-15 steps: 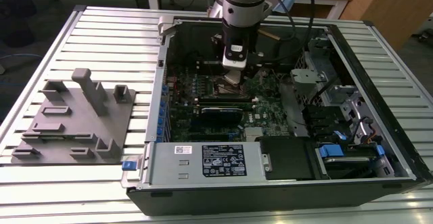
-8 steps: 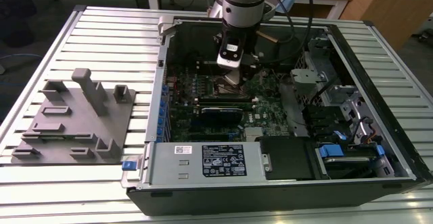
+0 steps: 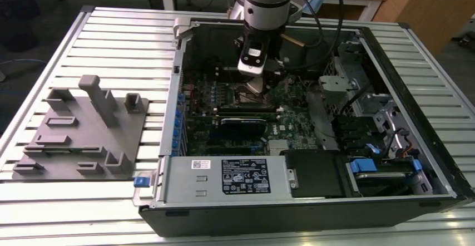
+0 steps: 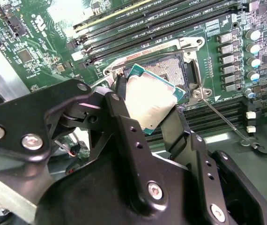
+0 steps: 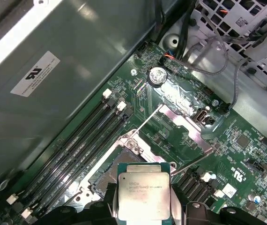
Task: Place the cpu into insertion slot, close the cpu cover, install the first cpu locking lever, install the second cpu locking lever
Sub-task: 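Place the cpu into insertion slot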
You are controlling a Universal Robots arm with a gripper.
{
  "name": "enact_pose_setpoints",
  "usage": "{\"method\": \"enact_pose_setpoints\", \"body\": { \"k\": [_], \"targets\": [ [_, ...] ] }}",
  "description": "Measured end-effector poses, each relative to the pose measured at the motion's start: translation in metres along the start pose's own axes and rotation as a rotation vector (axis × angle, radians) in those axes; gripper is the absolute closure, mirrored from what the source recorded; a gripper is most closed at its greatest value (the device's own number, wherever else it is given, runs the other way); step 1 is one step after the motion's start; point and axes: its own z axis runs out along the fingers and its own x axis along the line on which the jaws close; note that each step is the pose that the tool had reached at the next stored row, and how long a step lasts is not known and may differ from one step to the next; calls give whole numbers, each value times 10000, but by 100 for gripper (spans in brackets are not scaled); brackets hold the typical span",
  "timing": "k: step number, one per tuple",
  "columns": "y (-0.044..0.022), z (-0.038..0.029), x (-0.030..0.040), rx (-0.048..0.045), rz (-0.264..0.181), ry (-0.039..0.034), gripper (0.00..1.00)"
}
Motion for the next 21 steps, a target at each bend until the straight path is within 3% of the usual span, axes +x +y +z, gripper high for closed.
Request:
{"method": "enact_pose_setpoints", "body": {
  "k": [7, 14, 19, 21],
  "targets": [
    [-1, 4, 0, 21, 959, -89, 46],
    [-1, 5, 0, 21, 998, -93, 46],
    [-1, 9, 0, 39, 1847, -173, 46],
    [-1, 9, 0, 41, 1906, -178, 46]
  ]
}}
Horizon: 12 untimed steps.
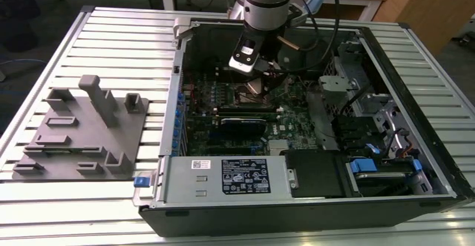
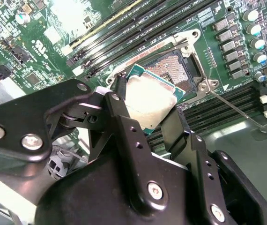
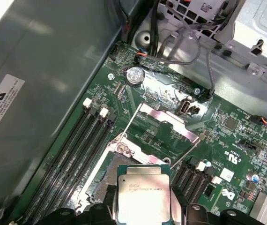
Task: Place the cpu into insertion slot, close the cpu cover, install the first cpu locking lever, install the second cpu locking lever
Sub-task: 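Place the cpu into insertion slot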
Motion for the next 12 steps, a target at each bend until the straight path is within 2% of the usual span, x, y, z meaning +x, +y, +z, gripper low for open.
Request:
{"method": "enact_pose_setpoints", "body": {
  "k": [12],
  "targets": [
    [0, 0, 1, -1, 5, 0, 46]
  ]
}}
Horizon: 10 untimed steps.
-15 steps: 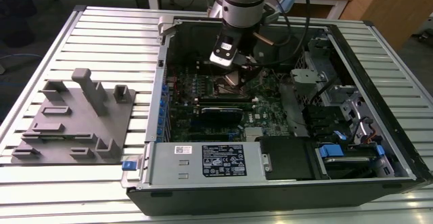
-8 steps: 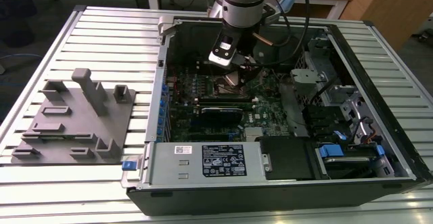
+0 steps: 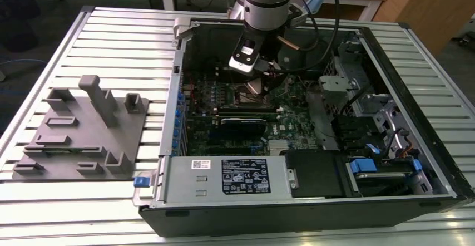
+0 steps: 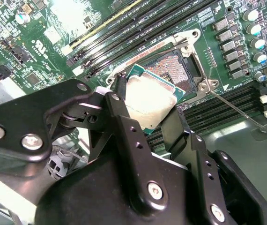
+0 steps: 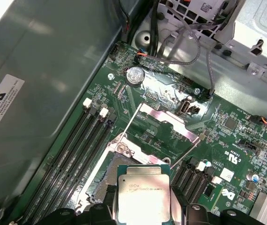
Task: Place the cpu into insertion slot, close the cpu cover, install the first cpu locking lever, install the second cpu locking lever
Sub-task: 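Place the cpu into insertion slot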
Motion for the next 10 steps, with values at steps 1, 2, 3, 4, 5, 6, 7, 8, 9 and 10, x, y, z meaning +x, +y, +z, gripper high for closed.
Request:
{"method": "enact_pose_setpoints", "body": {
  "k": [1, 2, 3, 4, 5, 6, 7, 8, 9, 10],
  "targets": [
    [0, 0, 0, -1, 0, 0, 46],
    [0, 0, 0, 0, 6, -1, 46],
    [0, 0, 0, 1, 32, -4, 46],
    [0, 2, 0, 1, 94, -8, 46],
    [1, 3, 0, 3, 194, -18, 46],
    [0, 4, 0, 6, 326, -30, 46],
    [0, 4, 0, 10, 446, -42, 46],
    [0, 4, 0, 10, 484, -44, 46],
    [0, 4, 0, 11, 485, -45, 46],
    [0, 4, 0, 10, 500, -46, 46]
  ]
}}
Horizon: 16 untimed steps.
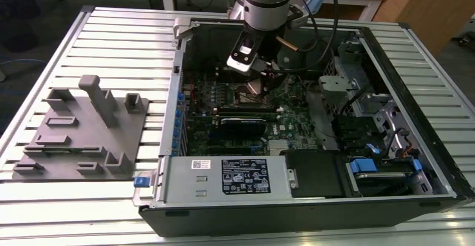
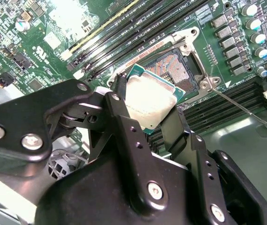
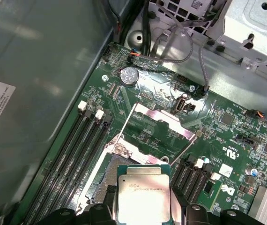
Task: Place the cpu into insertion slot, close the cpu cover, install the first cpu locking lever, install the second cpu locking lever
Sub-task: 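Place the cpu into insertion slot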
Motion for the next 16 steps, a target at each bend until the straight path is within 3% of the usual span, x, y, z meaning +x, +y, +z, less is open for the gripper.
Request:
{"method": "enact_pose_setpoints", "body": {
  "k": [12, 16],
  "targets": [
    [0, 0, 0, 0, 44, -3, 46],
    [0, 4, 0, 5, 281, -25, 46]
  ]
}}
